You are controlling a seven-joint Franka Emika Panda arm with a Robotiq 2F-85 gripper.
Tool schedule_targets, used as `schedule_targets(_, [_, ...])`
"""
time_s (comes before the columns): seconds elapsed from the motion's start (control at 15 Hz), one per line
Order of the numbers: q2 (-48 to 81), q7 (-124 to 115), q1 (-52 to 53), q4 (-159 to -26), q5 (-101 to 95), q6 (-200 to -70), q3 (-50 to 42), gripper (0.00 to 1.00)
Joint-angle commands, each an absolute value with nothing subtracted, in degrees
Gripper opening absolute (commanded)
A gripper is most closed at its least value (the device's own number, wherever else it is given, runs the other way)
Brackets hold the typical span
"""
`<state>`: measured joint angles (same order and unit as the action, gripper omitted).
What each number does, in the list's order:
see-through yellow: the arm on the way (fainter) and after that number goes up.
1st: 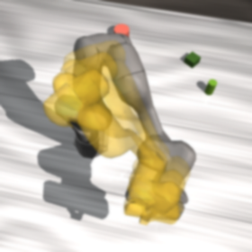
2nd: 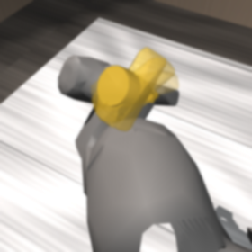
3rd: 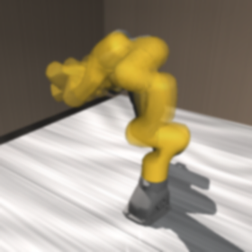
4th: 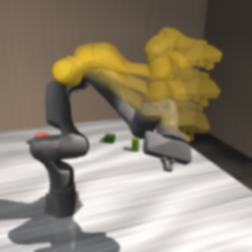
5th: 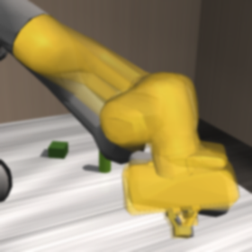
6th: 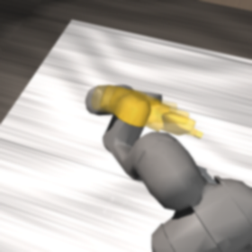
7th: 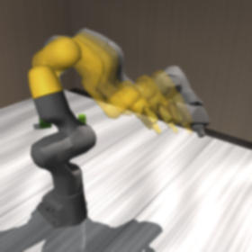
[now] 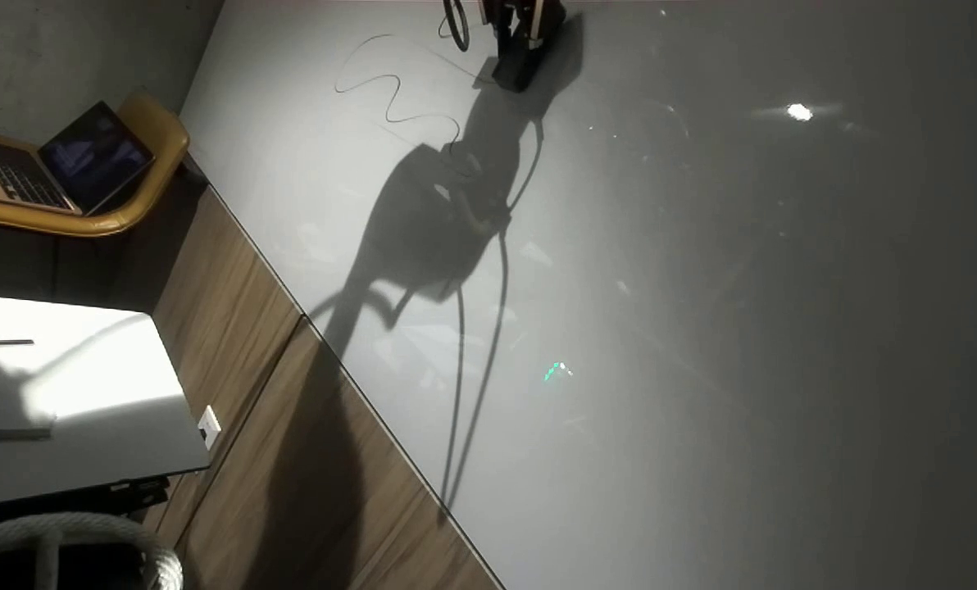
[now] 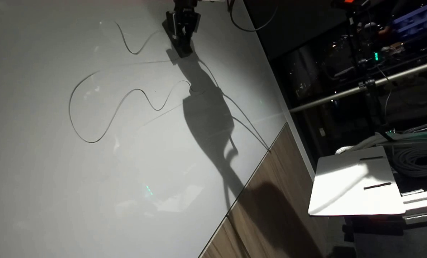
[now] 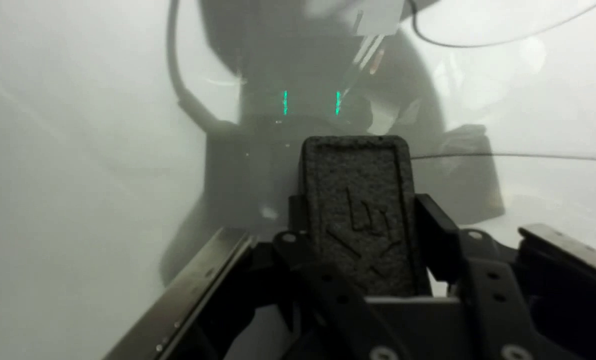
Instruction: Erase the drawings on the whiteboard
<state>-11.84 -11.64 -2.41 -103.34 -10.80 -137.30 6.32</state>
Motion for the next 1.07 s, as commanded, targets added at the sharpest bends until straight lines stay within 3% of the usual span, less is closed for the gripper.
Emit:
schedule_targets(0.0, [-4.6,-16.5,1.0,-96.9,-13.6,-137.1,10.6,0.29])
schedule_targets(0.6, [6.6,-28.1,12.4,-80.8,-30.6,-127.4,18.9,0.29])
schedule_targets(1.0, [7.2,-23.4,16.7,-71.0,-35.9,-117.1,14.5,0.29])
